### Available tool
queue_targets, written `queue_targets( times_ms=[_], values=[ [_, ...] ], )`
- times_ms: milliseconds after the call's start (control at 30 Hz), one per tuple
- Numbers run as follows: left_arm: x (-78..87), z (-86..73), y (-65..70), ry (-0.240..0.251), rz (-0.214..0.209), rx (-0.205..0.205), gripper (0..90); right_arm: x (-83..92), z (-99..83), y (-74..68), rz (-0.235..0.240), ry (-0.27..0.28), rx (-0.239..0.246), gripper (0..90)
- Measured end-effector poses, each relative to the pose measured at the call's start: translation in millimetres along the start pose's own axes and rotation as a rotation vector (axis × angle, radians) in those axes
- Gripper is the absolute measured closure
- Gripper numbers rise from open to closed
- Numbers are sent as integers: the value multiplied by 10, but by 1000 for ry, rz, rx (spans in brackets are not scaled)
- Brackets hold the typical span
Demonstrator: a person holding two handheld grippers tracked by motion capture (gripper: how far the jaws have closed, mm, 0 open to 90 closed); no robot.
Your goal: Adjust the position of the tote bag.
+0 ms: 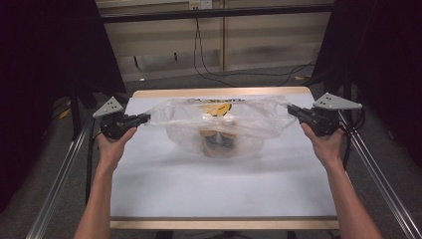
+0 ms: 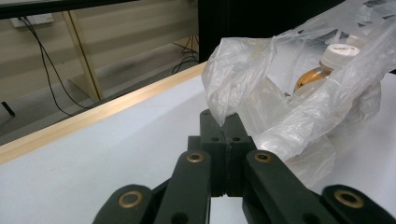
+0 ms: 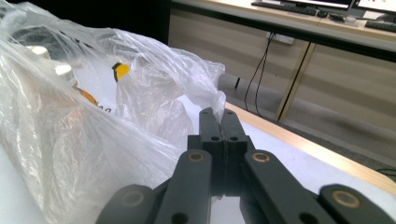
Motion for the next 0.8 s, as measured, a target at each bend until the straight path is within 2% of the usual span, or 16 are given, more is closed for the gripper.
queue_targets(
  times_ms=[100, 200, 367, 500, 600, 667, 767, 800],
  values=[
    [-26, -47, -1, -26, 12, -18, 900, -21, -46, 22, 1, -16, -3, 900],
    [-57, -88, 11, -41, 7, -28, 900, -49, -97, 33, -3, -35, -10, 900],
    [-60, -126, 1, -52, -5, -22, 900, -75, -164, 43, 7, -62, -8, 900],
    [-98, -212, 13, -105, -12, -46, 900, -113, -221, 35, 12, -89, -15, 900],
    [-116, -270, 0, -136, -1, -61, 900, -156, -297, 28, 17, -125, -11, 900],
    [-122, -297, -6, -140, -12, -48, 900, -179, -346, 42, 21, -140, -22, 900],
    [-149, -315, -13, -149, 3, -62, 900, -210, -386, 50, 26, -150, -25, 900],
    [-161, -315, -5, -147, 6, -55, 900, -216, -389, 48, 21, -153, -24, 900]
  ],
)
Point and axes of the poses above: each handheld gripper's, and its own axes: x roughly backward along the jaws, z roughly out of its top, y roughly to its right, the point moved 10 cm from there along -x, roughly forward along the jaws, and after that the axes turned 11 degrees about z, right-handed, at the moved point
